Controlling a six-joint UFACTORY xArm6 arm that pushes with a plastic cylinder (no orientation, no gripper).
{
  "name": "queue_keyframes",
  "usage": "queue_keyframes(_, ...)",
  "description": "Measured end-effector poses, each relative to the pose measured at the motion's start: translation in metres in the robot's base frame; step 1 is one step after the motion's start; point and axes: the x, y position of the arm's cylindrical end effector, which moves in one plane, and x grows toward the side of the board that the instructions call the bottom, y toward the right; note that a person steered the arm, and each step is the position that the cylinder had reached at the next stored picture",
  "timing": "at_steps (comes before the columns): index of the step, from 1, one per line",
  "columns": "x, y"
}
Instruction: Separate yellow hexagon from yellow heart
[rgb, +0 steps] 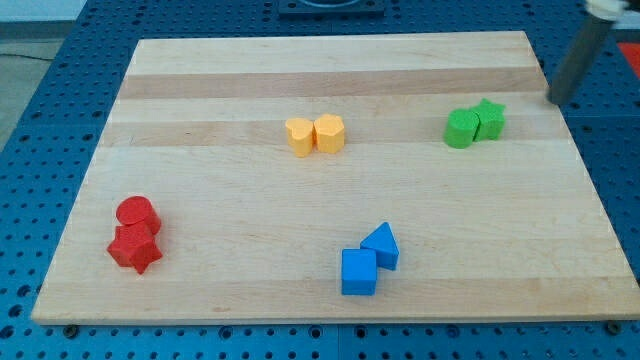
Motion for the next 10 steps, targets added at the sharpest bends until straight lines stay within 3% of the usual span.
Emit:
queue_keyframes(1, 0.007, -0.072)
queue_keyframes(2, 0.034, -0.083)
queue_keyframes(5, 0.076, -0.045)
queue_keyframes(6, 0.112, 0.026)
queue_keyframes(7, 0.182, -0.012)
queue_keyframes(8, 0.193, -0.143)
queue_keyframes(9, 0.145, -0.217)
queue_keyframes(10, 0.124, -0.297)
